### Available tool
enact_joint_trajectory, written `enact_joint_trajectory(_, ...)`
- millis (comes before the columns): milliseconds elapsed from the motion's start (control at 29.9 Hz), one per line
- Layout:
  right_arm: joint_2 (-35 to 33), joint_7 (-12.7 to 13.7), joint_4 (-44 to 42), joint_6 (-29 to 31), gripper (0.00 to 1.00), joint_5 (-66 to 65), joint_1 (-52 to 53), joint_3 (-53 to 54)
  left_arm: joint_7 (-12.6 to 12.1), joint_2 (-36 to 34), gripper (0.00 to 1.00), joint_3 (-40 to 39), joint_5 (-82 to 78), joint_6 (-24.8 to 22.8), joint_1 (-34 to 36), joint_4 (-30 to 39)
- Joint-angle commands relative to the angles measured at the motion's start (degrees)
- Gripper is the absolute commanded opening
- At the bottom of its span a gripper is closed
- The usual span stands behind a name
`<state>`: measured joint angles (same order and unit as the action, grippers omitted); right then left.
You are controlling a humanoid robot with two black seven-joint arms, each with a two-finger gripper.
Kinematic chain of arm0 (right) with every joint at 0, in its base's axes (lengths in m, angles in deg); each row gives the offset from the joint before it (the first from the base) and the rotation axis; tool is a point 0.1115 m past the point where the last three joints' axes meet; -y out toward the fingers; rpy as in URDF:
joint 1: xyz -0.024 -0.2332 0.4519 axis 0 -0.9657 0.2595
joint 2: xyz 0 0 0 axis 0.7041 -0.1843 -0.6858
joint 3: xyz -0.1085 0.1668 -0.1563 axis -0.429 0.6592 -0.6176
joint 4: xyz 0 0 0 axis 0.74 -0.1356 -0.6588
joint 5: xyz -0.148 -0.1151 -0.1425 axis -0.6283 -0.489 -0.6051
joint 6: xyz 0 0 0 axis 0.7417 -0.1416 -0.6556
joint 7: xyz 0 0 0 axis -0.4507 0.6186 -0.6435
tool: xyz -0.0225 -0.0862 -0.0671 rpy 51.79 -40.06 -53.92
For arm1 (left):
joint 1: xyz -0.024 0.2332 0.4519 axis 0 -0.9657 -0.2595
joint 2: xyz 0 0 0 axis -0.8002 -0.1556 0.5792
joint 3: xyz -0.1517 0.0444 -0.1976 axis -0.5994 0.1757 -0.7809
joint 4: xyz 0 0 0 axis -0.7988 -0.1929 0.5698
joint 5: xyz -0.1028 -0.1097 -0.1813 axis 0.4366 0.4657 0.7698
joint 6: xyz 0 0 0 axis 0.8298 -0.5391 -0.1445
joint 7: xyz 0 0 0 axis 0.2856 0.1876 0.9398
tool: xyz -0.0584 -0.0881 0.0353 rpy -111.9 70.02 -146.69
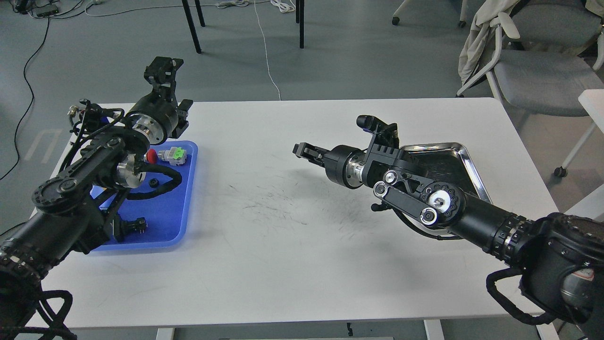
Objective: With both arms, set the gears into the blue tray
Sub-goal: 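Lift the gear with the right gripper and carry it to table center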
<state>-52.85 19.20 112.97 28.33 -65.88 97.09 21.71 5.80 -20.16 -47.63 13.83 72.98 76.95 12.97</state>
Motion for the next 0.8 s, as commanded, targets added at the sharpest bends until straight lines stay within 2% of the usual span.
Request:
enact_joint_trajectory(0, 0.02, -0.06, 1.37, -0.19, 0.02, 1.83, -1.74, -1.83, 0.13, 0.25, 0.99, -0.09, 0.35, 0.02, -0.2, 0.06)
enact_joint_trajectory(234, 0.02, 0.03, 7.16, 0.43, 0.03, 7.9, -3.24, -4.29, 0.13, 0.6, 0.99, 0.0, 0.26, 0.02, -0.2, 0.06)
enact_joint_trajectory(401, 0.02, 1.78, 9.9, 0.17, 0.05, 10.54, -3.85, -7.37, 0.13, 0.87, 0.99, 0.0, 0.17, 0.02, -0.2, 0.06)
enact_joint_trajectory(535, 0.02, 3.1, 9.72, 0.08, 0.1, 10.28, -4.29, -8.51, 0.13, 0.78, 0.99, 0.0, 0.08, 0.02, -0.2, 0.06)
enact_joint_trajectory(635, 0.02, 4.42, 9.29, -0.27, 0.18, 10.28, -4.56, -8.78, 0.13, 0.87, 0.99, 0.0, 0.08, 0.02, -0.2, 0.06)
enact_joint_trajectory(769, 0.02, 4.6, 7.97, -1.5, 0.2, 10.28, -4.56, -8.86, 0.21, 0.25, 0.99, 0.0, 0.08, 0.02, -0.37, 0.06)
